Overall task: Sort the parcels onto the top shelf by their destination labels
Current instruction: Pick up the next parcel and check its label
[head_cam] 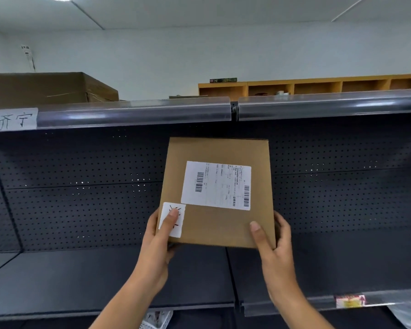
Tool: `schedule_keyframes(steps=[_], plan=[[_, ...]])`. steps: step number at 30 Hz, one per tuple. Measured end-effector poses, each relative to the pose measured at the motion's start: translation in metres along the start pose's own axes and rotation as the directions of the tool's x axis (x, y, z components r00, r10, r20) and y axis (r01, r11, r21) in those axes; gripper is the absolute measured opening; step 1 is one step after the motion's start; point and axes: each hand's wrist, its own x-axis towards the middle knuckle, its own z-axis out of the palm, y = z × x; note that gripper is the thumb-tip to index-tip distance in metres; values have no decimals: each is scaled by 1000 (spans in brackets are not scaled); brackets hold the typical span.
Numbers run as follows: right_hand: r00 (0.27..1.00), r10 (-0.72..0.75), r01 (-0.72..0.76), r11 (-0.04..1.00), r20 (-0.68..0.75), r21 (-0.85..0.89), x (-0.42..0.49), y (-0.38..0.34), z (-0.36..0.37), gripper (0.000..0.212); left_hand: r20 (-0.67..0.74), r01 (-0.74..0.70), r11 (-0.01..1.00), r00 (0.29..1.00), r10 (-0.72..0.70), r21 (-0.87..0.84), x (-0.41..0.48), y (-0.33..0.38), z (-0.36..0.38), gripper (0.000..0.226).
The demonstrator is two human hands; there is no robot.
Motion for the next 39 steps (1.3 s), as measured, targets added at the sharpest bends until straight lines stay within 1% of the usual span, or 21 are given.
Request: schedule_keyframes(steps=[2, 4, 7, 9, 10, 13, 15, 17, 18, 19, 21, 23, 24, 26, 28, 31, 33, 34, 35, 37, 39], plan=[[1000, 12, -12, 1000, -3, 23, 4, 3, -6, 53, 3, -1, 998, 1000, 1, 55, 2, -1, -6, 58], [1000, 20, -20, 999, 1, 40, 6, 4, -10, 53, 12, 8, 993, 1000, -10, 119, 4, 0, -12, 67], [999, 39, -39, 997, 6, 62, 7, 3, -12, 59, 60, 50, 988, 996, -60, 143, 9, 8, -14, 76], [999, 53, -53, 996, 1, 73, 9, 3, -14, 66, 52, 59, 987, 996, -67, 148, 16, 19, -14, 88], [998, 56, -56, 996, 4, 74, 10, 3, -15, 65, 33, 49, 987, 998, -55, 150, 21, 26, -14, 91], [999, 34, -35, 999, 41, 38, 17, -3, -22, 59, -41, -26, 992, 999, 32, 126, 42, 47, -14, 74], [996, 18, -20, 1000, 86, 12, 25, -9, -29, 58, -51, -54, 995, 997, 58, 81, 54, 58, -16, 75], [988, 4, -2, 1000, 153, -16, 37, -17, -35, 67, -14, -5, 997, 1000, 7, 80, 60, 65, -18, 88], [982, 5, 2, 999, 189, -38, 43, -22, -37, 74, 2, 29, 995, 1000, -29, 94, 59, 70, -17, 89], [975, 7, 7, 998, 223, -63, 51, -27, -39, 75, 10, 53, 992, 998, -54, 119, 60, 73, -17, 83], [963, 10, 22, 993, 270, -114, 68, -36, -40, 65, 23, 74, 988, 997, -78, 133, 59, 73, -15, 63], [968, 10, 25, 990, 250, -136, 85, -46, -36, 61, 4, 80, 992, 997, -81, 99, 56, 66, -12, 53], [977, 15, 13, 992, 214, -127, 91, -48, -33, 63, -31, 79, 994, 997, -77, 75, 54, 60, -10, 53], [990, 49, -37, 995, 132, -91, 95, -47, -24, 65, -113, 75, 997, 991, -72, 20, 49, 42, -7, 64], [996, 74, -71, 995, 52, -67, 86, -43, -15, 69, -155, 55, 997, 986, -62, -52, 42, 21, -3, 77], [999, 26, -28, 999, -39, -35, 62, -41, -7, 80, -210, 4, 986, 977, -40, -169, 26, -3, -1, 73], [1000, 7, -9, 999, -30, -52, 46, -39, -2, 86, -261, -6, 965, 963, -65, -264, 20, -12, 0, 71], [1000, 4, -3, 997, 12, -81, 38, -36, 2, 87, -274, -14, 950, 959, -75, -311, 18, -15, 0, 69], [998, 7, -1, 995, 62, -102, 29, -32, 6, 84, -282, -25, 936, 956, -80, -352, 15, -17, 2, 66], [991, 8, 7, 993, 132, -115, 18, -22, 14, 62, -283, -32, 906, 954, -97, -421, 10, -19, 5, 59], [993, -1, 12, 995, 120, -94, 13, -15, 16, 42, -259, 3, 905, 958, -125, -426, 6, -20, 4, 53]])
